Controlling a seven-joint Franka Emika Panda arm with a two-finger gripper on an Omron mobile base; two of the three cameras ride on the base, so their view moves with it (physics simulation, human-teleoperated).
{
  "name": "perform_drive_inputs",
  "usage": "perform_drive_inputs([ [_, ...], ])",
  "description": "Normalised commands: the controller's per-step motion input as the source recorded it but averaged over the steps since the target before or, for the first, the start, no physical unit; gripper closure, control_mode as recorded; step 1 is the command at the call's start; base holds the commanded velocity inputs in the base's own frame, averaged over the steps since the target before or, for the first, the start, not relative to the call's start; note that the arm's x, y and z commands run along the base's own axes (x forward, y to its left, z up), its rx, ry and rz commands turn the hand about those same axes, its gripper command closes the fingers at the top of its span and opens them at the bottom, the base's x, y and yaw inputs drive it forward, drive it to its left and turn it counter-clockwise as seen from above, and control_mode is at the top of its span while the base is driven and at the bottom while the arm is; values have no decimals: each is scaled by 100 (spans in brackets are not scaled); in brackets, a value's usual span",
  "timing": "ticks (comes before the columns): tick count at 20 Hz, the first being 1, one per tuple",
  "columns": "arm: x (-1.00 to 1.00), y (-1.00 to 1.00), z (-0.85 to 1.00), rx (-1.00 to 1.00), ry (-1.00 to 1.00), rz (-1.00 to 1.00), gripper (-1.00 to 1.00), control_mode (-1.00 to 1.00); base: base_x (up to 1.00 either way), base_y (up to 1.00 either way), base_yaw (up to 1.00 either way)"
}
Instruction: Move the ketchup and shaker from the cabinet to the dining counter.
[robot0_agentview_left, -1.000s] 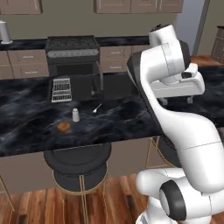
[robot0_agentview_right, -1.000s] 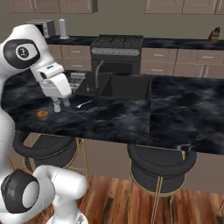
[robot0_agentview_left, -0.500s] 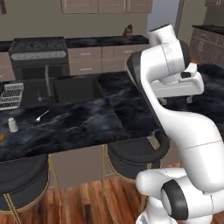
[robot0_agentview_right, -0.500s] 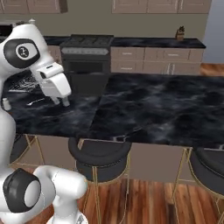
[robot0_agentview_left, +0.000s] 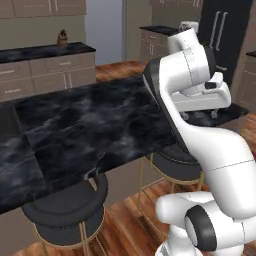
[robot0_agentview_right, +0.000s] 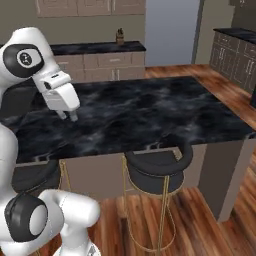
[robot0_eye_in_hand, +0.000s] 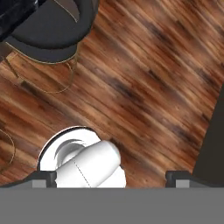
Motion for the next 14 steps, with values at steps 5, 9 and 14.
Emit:
perform_drive_inputs([
  [5,0,0,0,0,0,0,-100,100,5,-100,-56],
  [9,0,0,0,0,0,0,-100,100,6,-100,-55],
  [14,0,0,0,0,0,0,-100,100,13,-100,-54],
])
